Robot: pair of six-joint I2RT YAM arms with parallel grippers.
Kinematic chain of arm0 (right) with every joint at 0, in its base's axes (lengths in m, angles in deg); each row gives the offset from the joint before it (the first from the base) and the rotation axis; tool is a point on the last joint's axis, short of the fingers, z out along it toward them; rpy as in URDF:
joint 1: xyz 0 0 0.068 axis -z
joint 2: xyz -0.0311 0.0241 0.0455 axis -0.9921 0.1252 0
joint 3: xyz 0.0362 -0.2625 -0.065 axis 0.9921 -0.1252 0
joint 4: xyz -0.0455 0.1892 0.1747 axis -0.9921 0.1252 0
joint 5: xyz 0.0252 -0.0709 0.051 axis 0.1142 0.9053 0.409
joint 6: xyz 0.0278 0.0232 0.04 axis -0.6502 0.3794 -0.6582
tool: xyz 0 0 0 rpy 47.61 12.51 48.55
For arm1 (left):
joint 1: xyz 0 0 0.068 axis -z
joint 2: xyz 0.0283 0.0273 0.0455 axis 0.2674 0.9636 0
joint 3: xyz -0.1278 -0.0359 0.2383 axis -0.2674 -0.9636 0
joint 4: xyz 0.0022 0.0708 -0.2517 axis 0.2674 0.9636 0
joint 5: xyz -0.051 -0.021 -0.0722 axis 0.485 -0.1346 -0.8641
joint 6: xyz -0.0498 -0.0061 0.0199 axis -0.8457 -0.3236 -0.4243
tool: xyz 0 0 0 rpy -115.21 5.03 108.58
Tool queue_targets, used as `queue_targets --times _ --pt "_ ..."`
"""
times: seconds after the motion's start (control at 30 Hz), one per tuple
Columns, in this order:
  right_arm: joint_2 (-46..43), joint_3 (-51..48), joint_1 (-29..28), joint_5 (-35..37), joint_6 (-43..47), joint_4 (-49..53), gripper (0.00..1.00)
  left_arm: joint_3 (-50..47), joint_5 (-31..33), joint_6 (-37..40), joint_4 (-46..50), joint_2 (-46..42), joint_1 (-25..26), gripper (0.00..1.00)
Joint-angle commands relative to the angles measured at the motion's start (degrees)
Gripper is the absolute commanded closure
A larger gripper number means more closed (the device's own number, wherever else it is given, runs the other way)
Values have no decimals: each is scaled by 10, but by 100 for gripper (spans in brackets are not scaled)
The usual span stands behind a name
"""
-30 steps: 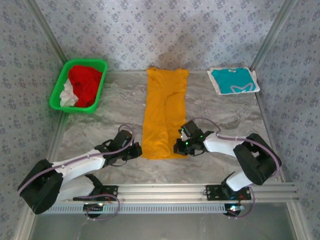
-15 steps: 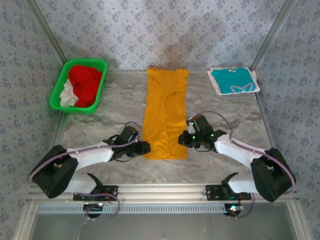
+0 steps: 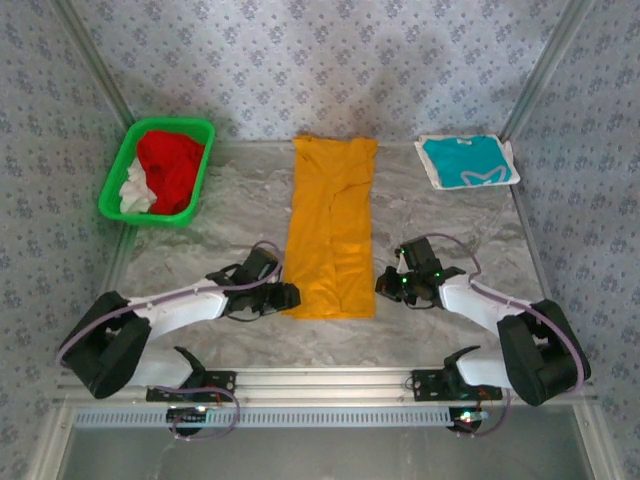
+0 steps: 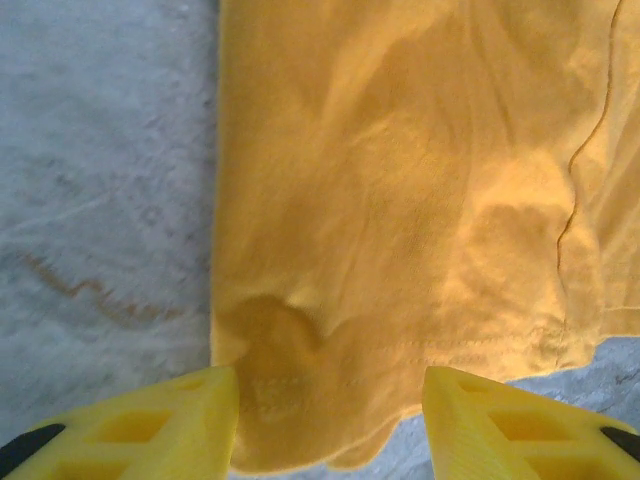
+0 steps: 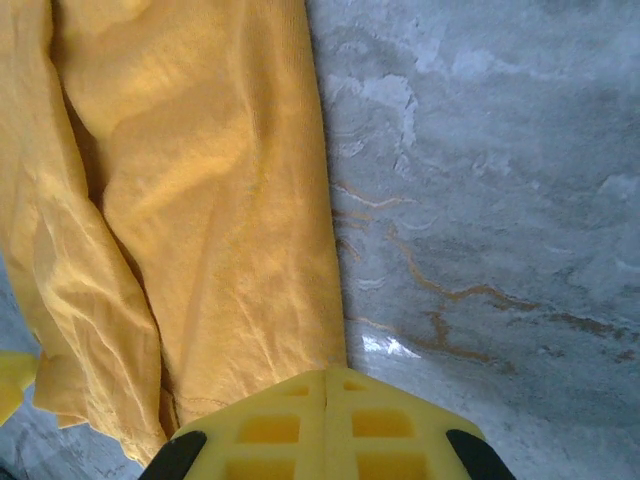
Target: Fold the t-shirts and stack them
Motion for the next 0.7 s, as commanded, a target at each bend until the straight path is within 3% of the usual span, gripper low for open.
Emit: queue_targets --times 0.0,0.1,0.37,0.57,0.67 --pt "-4 2 3 -6 10 19 100 6 34 1 64 -34 1 47" --pt "16 3 2 -14 14 11 96 -2 20 -2 18 -22 -7 44" --pt "23 3 -8 -24 11 -7 64 31 -12 -1 -26 61 14 36" --pt "25 1 -9 -25 8 -14 61 41 -28 -7 -56 84 24 39" --pt "29 3 -9 -25 6 -18 61 55 -34 -4 -64 89 35 45"
